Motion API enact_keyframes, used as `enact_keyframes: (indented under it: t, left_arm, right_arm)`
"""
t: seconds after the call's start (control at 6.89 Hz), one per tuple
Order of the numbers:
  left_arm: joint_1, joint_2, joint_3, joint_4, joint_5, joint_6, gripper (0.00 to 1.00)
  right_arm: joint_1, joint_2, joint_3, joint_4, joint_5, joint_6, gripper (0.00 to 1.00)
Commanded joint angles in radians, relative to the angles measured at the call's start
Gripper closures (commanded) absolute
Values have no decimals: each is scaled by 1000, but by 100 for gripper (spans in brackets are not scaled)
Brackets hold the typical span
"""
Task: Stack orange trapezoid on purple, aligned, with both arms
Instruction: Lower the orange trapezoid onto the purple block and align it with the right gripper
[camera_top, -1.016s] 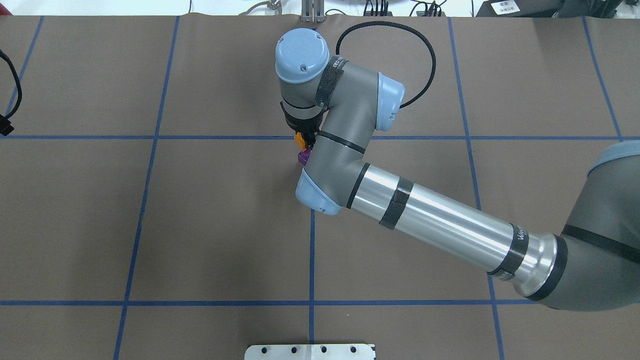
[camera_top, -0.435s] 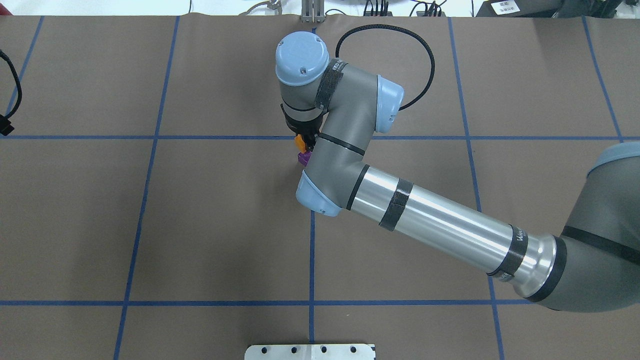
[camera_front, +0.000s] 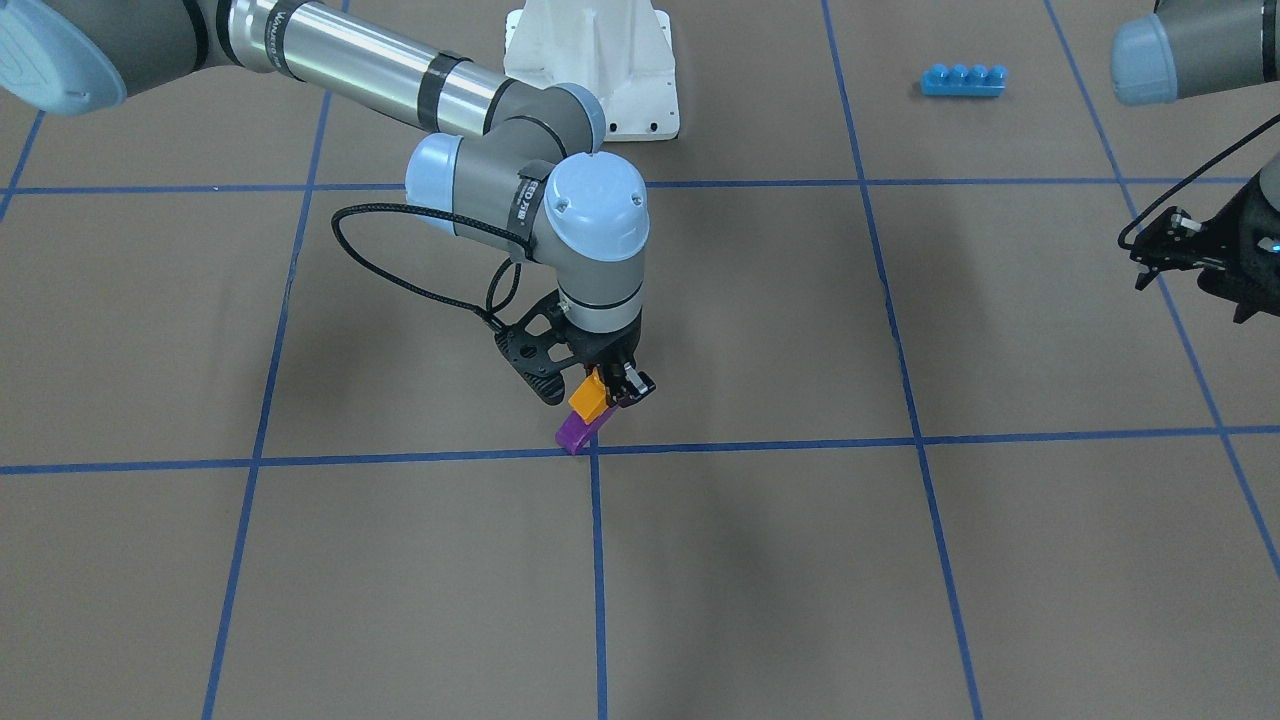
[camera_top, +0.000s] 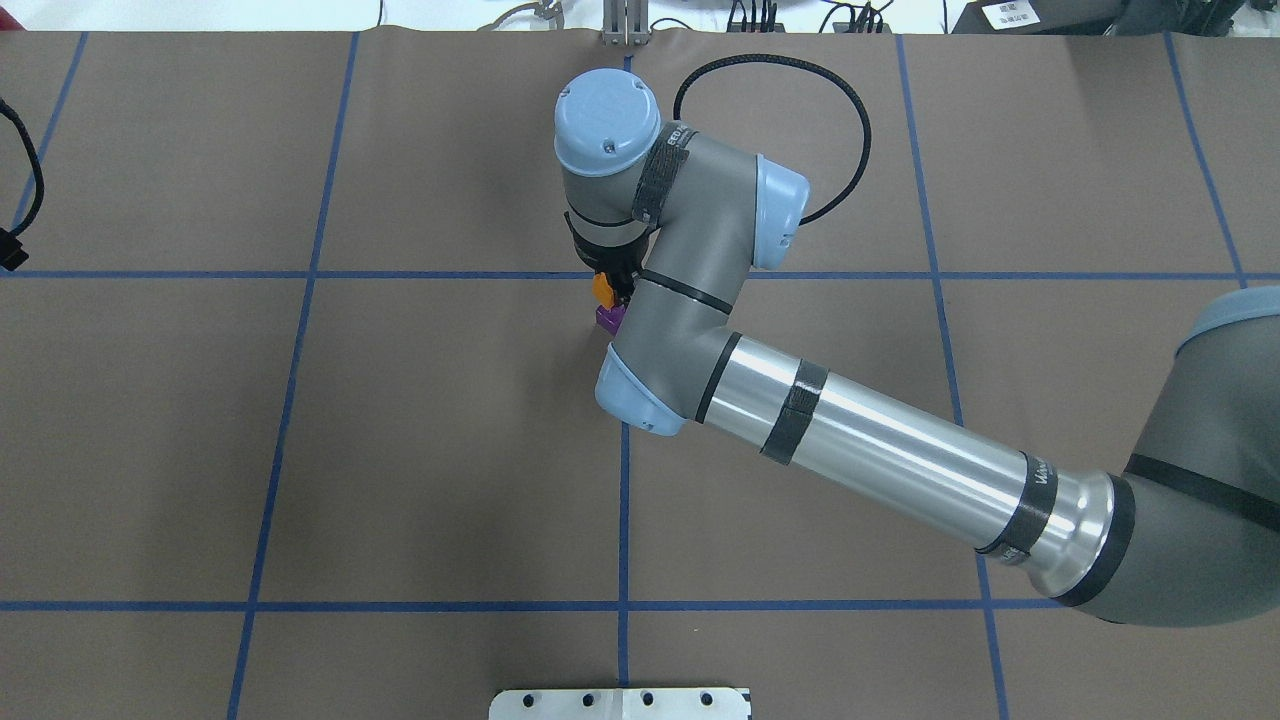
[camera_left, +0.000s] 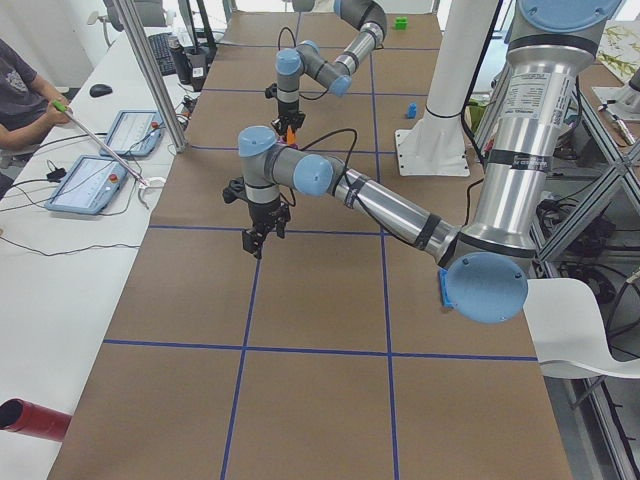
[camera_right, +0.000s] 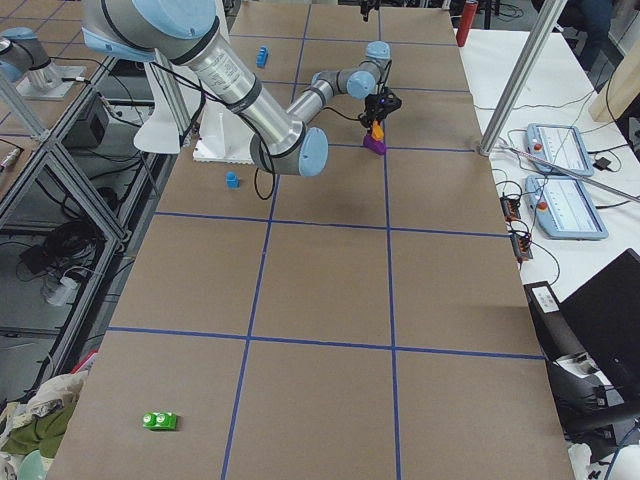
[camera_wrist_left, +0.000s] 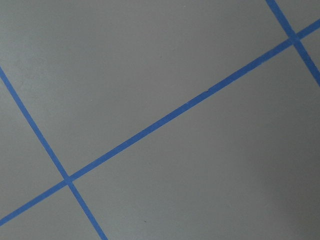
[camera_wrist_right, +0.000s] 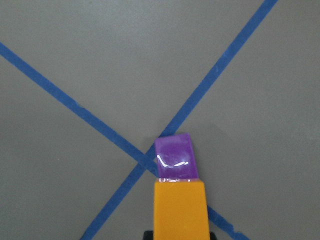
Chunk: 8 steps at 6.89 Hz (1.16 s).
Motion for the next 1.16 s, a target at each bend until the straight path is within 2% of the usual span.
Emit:
enact_keyframes:
  t: [0.0,1.02]
  left_arm:
    - [0,-2,-2,0,0,0,0]
    - [0,-5,-2,2,-2,0,0]
  right_arm:
    - [0,2,3,2,0,2,100]
    - [1,-4,8,6,0,-3,100]
